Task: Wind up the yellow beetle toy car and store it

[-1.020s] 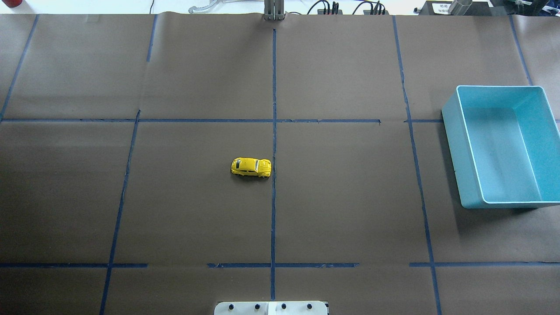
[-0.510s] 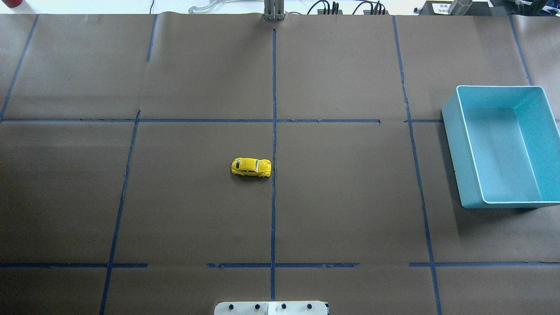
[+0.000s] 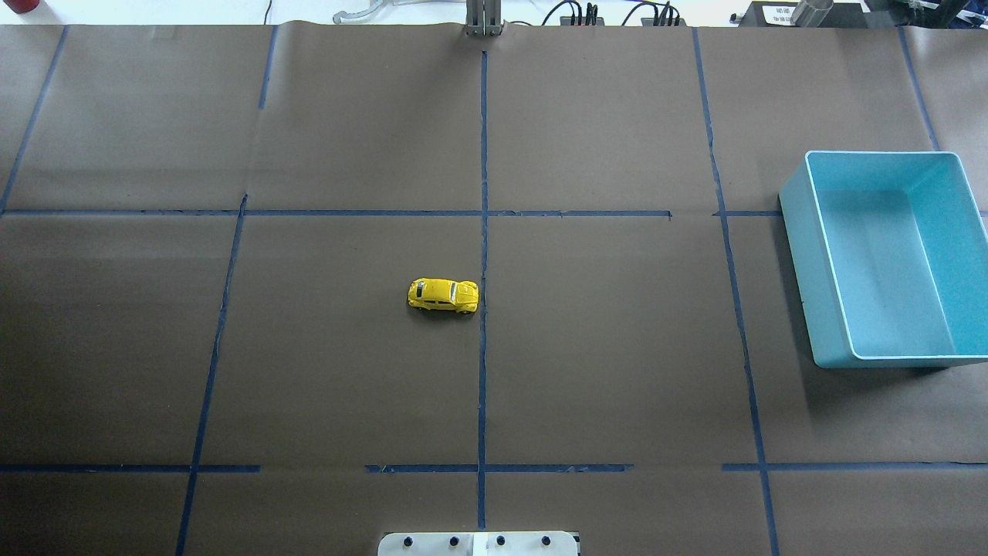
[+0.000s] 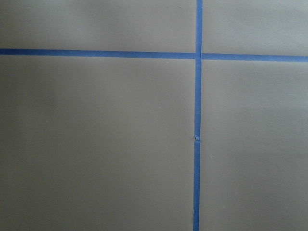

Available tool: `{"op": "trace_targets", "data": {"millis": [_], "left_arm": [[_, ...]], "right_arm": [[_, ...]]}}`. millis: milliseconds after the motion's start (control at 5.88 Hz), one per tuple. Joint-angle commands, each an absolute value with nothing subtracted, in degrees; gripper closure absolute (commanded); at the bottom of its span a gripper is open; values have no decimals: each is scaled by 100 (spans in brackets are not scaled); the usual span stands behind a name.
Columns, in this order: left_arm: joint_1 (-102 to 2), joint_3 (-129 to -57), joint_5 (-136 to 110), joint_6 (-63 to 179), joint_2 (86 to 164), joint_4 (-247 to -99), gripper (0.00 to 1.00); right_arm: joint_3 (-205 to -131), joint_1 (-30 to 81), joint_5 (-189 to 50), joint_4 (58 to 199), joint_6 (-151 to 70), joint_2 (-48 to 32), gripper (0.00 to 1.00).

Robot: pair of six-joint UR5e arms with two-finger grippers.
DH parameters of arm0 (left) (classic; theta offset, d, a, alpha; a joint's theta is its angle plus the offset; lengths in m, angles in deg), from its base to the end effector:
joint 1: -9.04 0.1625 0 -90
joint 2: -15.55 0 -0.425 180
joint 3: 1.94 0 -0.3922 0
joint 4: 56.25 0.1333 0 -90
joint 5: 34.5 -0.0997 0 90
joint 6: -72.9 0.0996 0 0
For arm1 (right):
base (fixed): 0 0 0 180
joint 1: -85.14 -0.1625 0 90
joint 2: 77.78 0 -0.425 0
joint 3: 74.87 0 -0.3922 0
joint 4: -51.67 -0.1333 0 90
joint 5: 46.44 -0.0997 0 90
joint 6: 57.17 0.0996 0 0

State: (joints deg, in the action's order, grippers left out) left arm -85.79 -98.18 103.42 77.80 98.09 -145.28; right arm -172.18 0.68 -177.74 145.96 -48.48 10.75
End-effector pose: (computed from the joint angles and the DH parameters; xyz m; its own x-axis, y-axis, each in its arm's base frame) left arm -0.0957 -0.4275 0.6628 0.6702 0.0007 -0.7422 0.0270 0.9993 0.0253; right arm 0.0186 -0.5079 0.5943 0.7488 0.0274 0.6623 -0.0171 0.9996 -0.0220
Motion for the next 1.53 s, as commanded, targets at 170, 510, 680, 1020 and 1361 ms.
{"op": "trace_targets", "data": {"millis": [170, 510, 680, 1020, 1361], "left_arm": [[-7734, -10062, 10288, 7774, 10551, -14502, 0], [-6643, -10432, 10235, 7774, 11192, -14511, 0], [-6228, -10460, 10183, 7782, 11649, -14511, 0], [-5201, -10504, 9700, 7791, 12511, -14459, 0], [-4217, -10400, 9077, 7852, 13776, -13774, 0]], "right_arm": [[-17278, 59, -17933, 14589, -4838, 1116, 0], [-17279, 59, -17916, 14589, -4873, 1195, 0], [-17305, 59, -17898, 14589, -4847, 1196, 0], [-17252, 59, -17880, 14589, -4847, 1196, 0], [-17155, 59, -17880, 14589, -4838, 1187, 0]]}}
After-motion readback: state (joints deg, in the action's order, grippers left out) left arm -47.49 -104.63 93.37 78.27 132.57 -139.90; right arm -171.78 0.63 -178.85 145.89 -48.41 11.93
